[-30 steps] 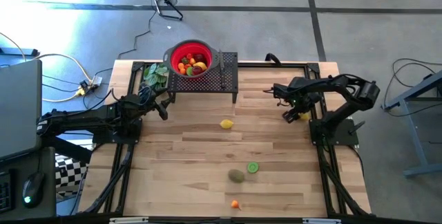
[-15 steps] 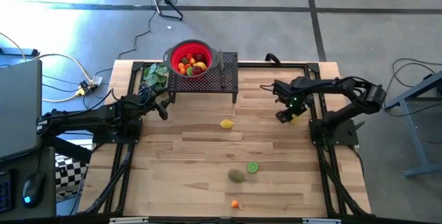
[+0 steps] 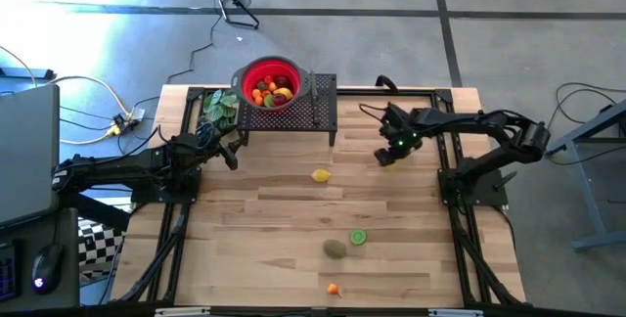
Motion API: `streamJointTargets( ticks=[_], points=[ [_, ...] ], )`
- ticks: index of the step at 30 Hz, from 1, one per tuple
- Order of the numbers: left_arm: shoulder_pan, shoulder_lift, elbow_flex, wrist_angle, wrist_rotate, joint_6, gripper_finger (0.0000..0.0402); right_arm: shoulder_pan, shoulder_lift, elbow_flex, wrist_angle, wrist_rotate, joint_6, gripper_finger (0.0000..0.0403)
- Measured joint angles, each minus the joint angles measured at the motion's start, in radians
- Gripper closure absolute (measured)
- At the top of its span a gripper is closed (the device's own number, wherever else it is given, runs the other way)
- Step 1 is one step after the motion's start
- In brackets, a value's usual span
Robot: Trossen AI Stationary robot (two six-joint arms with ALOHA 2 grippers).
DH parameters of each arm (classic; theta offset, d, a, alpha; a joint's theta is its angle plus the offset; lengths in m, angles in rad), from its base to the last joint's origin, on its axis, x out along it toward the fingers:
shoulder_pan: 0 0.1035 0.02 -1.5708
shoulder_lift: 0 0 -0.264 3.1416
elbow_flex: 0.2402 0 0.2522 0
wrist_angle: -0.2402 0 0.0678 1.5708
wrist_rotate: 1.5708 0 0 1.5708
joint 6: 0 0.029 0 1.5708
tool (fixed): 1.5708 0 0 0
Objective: Pick & Place Fruit
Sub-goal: Put the yellow lemon into the red strainer bowl on the shelf
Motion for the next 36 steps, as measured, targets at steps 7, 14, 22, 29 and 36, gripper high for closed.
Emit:
streamJointTargets(
  ticks=[7,14,22,29,36],
  points=[
    [0.0,0.0,0.0,0.0,0.0,0.0,0.0174,0.0,0.0,0.0,0.25,-0.199,0.048,0.0207],
    [0.0,0.0,0.0,0.0,0.0,0.0,0.0174,0.003,0.0,0.001,0.578,-0.394,0.166,0.0206],
    [0.0,0.0,0.0,0.001,0.0,0.0,0.0174,0.039,-0.001,0.001,0.874,-0.44,0.265,0.0205],
    [0.0,0.0,0.0,0.016,0.0,0.0,0.0174,0.104,-0.001,0.001,1.126,-0.354,0.289,0.0206],
    [0.0,0.0,0.0,0.019,0.0,0.0,0.0174,0.156,-0.001,0.002,1.301,-0.259,0.24,0.0206]
  ],
)
